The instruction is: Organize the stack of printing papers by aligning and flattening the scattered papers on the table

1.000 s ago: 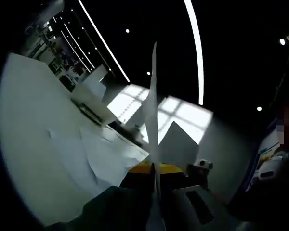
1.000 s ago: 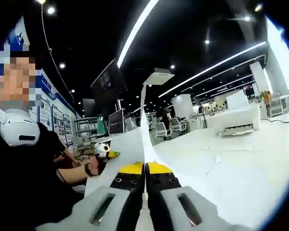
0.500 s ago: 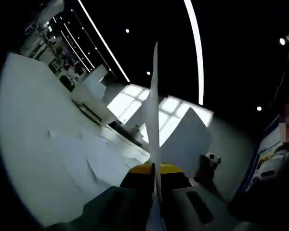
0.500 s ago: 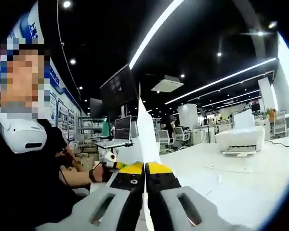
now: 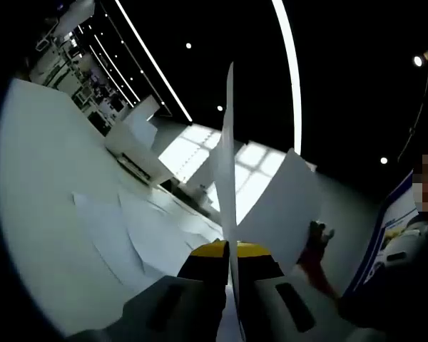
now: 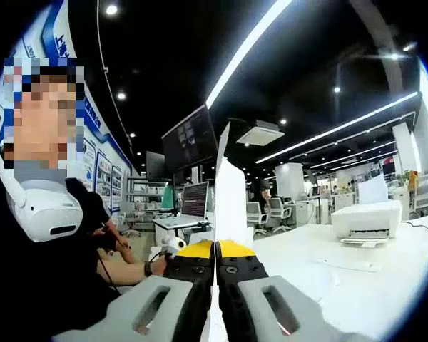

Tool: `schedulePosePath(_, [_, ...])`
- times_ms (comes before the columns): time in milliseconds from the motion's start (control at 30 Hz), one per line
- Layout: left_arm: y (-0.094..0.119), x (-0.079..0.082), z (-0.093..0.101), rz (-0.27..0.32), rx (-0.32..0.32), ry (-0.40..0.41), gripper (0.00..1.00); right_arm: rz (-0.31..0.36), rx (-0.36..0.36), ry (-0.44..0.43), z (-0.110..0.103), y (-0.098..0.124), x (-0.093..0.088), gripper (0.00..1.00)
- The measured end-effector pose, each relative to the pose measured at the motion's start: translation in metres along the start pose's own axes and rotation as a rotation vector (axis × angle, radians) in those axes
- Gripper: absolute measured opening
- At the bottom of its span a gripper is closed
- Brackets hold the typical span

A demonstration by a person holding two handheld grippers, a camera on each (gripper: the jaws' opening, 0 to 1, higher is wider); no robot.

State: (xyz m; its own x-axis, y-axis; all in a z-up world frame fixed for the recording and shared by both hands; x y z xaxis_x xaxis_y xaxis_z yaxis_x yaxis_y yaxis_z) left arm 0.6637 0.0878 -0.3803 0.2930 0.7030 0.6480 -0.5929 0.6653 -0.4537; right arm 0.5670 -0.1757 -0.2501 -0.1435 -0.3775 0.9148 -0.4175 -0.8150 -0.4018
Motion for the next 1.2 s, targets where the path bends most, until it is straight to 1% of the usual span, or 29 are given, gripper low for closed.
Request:
schedulePosePath(100, [0.0,-0.001,0.001,0.0,0.0,-0.001,0.05,-0.007,0.011,0.012,-0.005,-0.003,0.003,0.0])
schedulePosePath(200, [-0.001,-0.001,0.002,0.0,0.0,-0.001,0.05,-0.003,0.032,0.022,-0.011,-0.005,0.009,0.0])
schedulePosePath(400, [-0.001,-0.002,0.003,0.0,0.001,-0.001,0.05,0.0,0.051,0.045,-0.022,-0.007,0.018,0.0])
schedulePosePath(500, [-0.001,-0.001,0.001,0.0,0.001,0.0,0.05,0.0,0.077,0.059,-0.032,-0.01,0.026,0.0])
schedulePosePath(833, [-0.001,-0.002,0.003,0.0,0.0,0.001,0.05,0.0,0.131,0.084,-0.052,-0.018,0.035,0.0])
schedulePosePath(1000, [-0.001,-0.001,0.002,0.0,-0.001,0.003,0.05,-0.005,0.136,0.09,-0.053,-0.019,0.035,0.0])
schedulePosePath(1200, [-0.001,-0.001,0.001,0.0,-0.002,0.004,0.05,-0.017,0.11,0.044,-0.041,-0.019,0.026,0.0])
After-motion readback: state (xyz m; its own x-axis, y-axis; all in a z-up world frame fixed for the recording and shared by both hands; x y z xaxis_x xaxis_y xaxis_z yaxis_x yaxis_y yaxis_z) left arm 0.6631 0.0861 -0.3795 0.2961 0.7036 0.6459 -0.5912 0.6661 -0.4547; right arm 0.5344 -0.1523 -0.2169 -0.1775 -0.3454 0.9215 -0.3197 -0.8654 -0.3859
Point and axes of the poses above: the point that each gripper's makers call its tool centre point, and the gripper's own axes: y roughly backward along the fingers, z roughly to its right, x roughly out of its top, the point moved 1 cm from there along y, roughly backward along the fingers, and after that the axes turned 14 degrees about z, right-handed, at the moved point
